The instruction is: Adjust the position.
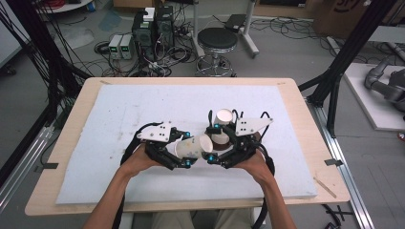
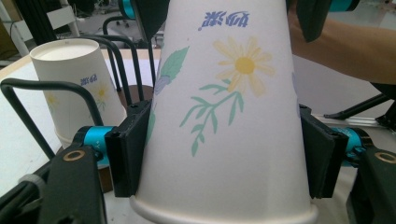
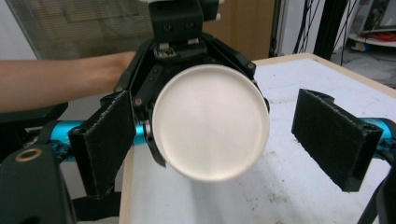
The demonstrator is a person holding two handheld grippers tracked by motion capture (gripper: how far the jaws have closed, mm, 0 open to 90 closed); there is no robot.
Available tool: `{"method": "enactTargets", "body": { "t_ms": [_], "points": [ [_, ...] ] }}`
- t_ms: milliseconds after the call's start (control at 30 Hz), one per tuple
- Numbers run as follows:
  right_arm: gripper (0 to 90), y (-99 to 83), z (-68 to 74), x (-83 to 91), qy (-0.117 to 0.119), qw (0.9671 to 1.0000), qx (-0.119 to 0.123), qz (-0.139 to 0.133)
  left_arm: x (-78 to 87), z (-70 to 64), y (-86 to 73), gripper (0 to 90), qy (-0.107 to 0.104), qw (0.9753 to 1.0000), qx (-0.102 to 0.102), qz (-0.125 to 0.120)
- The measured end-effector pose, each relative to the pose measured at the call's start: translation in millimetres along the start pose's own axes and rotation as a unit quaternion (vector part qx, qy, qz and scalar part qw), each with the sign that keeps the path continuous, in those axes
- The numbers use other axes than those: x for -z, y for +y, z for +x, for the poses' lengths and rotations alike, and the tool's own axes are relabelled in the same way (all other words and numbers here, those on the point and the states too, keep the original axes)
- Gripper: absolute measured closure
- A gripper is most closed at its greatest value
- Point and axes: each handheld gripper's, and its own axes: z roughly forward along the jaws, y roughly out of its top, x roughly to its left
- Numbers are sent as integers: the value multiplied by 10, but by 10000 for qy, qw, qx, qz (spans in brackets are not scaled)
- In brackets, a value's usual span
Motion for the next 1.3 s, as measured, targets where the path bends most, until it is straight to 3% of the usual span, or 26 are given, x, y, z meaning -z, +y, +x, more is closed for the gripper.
{"method": "enactTargets", "body": {
  "t_ms": [233,433,567,700,867,1033,1167,1300],
  "points": [
    [139,11,38,-57,141,9989,109,424,179,-14,42,289,65,9983,-13,571],
    [139,35,82,-131,109,9952,346,908,287,-18,92,289,100,9955,-76,944],
    [139,63,84,-171,78,9921,473,1158,334,-4,155,289,85,9912,-181,1307],
    [139,114,92,-201,49,9869,630,1487,363,-2,215,289,76,9861,-261,1640],
    [140,154,110,-237,-3,9785,775,1909,391,-14,273,289,66,9786,-329,2032],
    [140,189,107,-259,-69,9717,861,2199,398,-17,314,289,33,9691,-382,2437],
    [140,200,100,-278,-94,9654,874,2453,390,-21,328,289,25,9665,-335,2545],
    [140,214,104,-302,-140,9617,924,2577,371,-16,324,289,-30,9639,-335,2640]
  ]
}}
